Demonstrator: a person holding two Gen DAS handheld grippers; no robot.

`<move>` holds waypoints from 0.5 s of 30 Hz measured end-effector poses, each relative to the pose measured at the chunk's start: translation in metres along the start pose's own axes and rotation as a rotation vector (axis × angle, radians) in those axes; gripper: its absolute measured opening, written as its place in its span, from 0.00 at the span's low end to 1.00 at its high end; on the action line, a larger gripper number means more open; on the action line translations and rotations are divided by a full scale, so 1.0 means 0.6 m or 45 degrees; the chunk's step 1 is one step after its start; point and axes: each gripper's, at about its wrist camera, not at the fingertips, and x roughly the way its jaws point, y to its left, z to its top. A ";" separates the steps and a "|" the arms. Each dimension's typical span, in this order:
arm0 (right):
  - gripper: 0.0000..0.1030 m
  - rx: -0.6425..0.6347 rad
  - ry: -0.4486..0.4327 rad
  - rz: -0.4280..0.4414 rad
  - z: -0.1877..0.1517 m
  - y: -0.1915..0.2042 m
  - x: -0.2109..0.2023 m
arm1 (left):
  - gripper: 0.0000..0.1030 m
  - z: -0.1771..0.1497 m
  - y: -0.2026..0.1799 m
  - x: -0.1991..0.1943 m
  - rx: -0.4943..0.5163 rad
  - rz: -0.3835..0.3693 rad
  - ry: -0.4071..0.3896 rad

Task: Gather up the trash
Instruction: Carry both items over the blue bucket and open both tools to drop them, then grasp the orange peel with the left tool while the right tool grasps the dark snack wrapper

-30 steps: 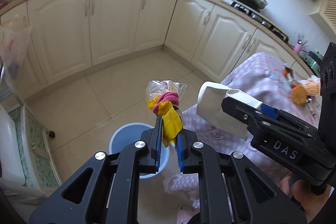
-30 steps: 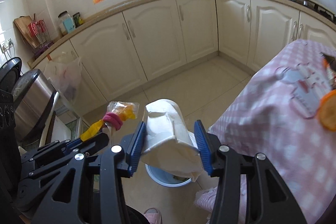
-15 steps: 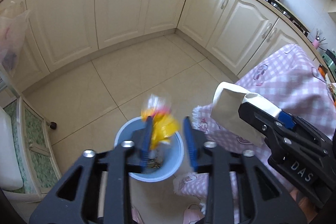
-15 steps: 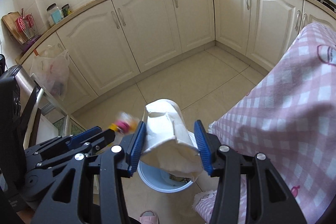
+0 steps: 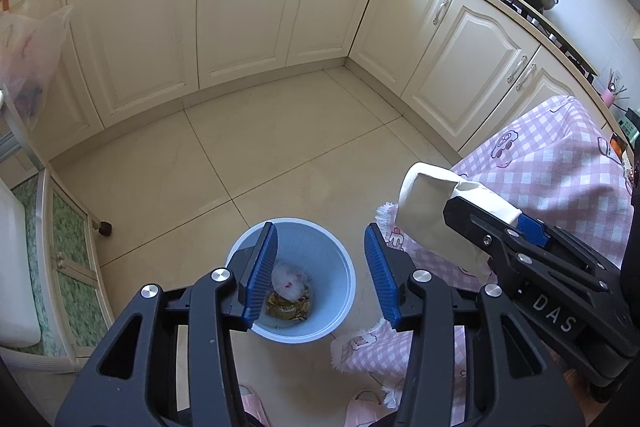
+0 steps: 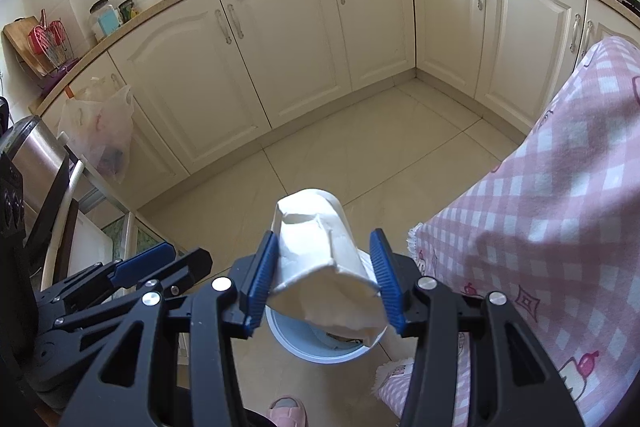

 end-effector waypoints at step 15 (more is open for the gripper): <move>0.53 -0.015 -0.122 0.031 0.035 0.017 -0.038 | 0.46 0.024 -0.008 -0.072 -0.021 -0.001 -0.129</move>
